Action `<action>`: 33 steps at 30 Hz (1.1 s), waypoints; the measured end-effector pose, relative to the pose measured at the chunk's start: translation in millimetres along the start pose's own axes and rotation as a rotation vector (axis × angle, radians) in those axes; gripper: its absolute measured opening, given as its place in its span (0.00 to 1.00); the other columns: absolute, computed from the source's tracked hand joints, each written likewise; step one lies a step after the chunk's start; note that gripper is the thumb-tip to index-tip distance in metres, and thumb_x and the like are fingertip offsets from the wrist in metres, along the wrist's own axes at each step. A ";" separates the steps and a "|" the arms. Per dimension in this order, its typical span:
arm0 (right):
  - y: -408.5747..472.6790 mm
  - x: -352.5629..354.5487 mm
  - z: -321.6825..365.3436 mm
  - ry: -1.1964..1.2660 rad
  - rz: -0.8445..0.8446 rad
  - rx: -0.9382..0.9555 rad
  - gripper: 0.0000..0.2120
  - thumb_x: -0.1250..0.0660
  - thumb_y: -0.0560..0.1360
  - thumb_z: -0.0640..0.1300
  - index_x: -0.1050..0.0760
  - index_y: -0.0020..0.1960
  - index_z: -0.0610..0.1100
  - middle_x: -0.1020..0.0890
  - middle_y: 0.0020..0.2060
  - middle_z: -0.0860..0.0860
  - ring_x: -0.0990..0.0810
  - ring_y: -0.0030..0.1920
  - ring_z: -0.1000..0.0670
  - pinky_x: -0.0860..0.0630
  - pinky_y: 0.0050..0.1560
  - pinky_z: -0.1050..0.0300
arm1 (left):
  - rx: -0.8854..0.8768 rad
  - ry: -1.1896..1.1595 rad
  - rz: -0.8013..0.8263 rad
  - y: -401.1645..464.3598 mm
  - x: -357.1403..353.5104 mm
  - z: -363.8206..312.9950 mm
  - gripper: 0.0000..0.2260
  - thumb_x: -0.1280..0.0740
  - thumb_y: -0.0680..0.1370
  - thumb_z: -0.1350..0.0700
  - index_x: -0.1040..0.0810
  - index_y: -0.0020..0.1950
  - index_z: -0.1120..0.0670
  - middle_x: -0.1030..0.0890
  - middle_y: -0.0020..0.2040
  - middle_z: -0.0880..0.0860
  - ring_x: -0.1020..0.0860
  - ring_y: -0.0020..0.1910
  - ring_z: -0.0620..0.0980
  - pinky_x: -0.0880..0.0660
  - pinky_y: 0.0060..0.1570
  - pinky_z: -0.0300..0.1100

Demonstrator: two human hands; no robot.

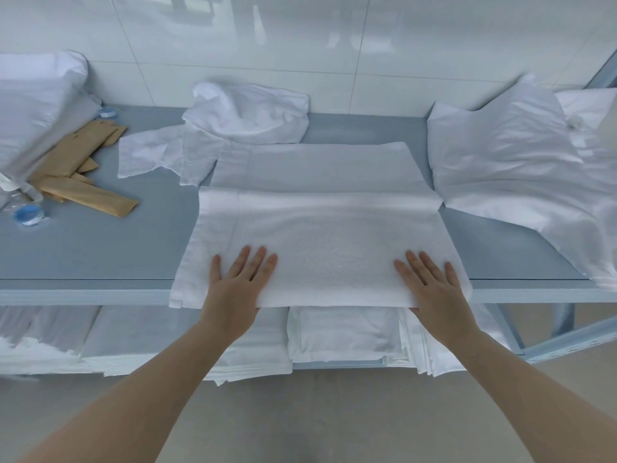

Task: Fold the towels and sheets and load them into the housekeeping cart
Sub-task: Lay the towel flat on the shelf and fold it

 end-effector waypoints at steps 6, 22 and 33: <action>-21.6 22.7 -3.7 0.017 -0.033 0.064 0.30 0.25 0.56 0.25 0.21 0.57 0.37 0.21 0.61 0.42 0.22 0.62 0.39 0.25 0.59 0.37 | -0.018 -0.043 0.134 -19.8 9.2 0.2 0.36 0.39 0.76 0.61 0.53 0.79 0.46 0.55 0.80 0.46 0.56 0.78 0.49 0.54 0.73 0.59; -17.2 117.4 1.1 0.210 -0.127 0.027 0.13 0.26 0.69 0.37 0.25 0.51 0.37 0.20 0.41 0.44 0.21 0.40 0.40 0.29 0.35 0.54 | 0.061 -0.302 -0.272 -52.9 141.6 35.2 0.09 0.32 0.68 0.70 0.23 0.45 0.61 0.24 0.43 0.57 0.24 0.41 0.59 0.31 0.26 0.44; -38.7 173.6 -17.3 0.089 -0.126 -0.025 0.16 0.28 0.66 0.31 0.25 0.53 0.37 0.18 0.39 0.42 0.25 0.29 0.39 0.35 0.32 0.56 | 0.120 -0.319 -0.343 -57.8 193.8 62.6 0.06 0.35 0.75 0.66 0.22 0.52 0.62 0.21 0.44 0.58 0.23 0.42 0.61 0.28 0.30 0.49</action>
Point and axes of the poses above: each hand's wrist, its own y-axis towards the middle knuckle, its own x-axis out of the back of the hand, z = x × y, the point moved 8 cm from there along y, towards the middle knuckle
